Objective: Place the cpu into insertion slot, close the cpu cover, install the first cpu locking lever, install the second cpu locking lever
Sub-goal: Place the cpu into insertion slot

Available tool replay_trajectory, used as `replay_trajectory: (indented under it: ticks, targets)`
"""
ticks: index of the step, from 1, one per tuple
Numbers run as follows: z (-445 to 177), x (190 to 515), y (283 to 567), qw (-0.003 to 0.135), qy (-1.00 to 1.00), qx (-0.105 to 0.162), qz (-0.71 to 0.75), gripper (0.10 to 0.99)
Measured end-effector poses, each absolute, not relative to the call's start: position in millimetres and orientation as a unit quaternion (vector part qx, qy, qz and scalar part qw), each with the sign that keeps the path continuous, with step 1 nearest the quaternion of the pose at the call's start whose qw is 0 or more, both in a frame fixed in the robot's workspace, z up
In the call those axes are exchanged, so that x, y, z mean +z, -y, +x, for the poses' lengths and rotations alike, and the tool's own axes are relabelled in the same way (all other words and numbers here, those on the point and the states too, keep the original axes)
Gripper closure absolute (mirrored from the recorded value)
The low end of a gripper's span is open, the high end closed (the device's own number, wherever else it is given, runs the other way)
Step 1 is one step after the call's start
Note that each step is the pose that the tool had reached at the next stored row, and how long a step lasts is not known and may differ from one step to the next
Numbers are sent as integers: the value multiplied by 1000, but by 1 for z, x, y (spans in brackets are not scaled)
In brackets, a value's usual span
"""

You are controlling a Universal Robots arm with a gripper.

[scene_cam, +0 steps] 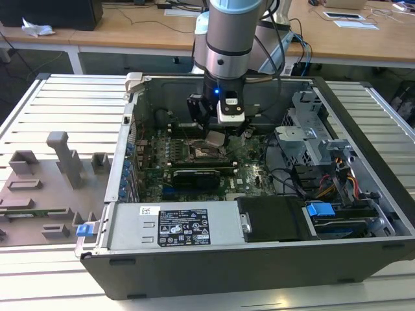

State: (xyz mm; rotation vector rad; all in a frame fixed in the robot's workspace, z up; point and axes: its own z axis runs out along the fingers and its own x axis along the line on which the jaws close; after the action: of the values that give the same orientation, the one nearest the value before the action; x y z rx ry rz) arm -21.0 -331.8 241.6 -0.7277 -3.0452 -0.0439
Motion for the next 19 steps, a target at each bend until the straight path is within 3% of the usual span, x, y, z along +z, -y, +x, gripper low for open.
replay_trajectory:
  ticks: [19]
  targets:
    - [-21, 241, 332, 4, 956, -13, -293, 545]
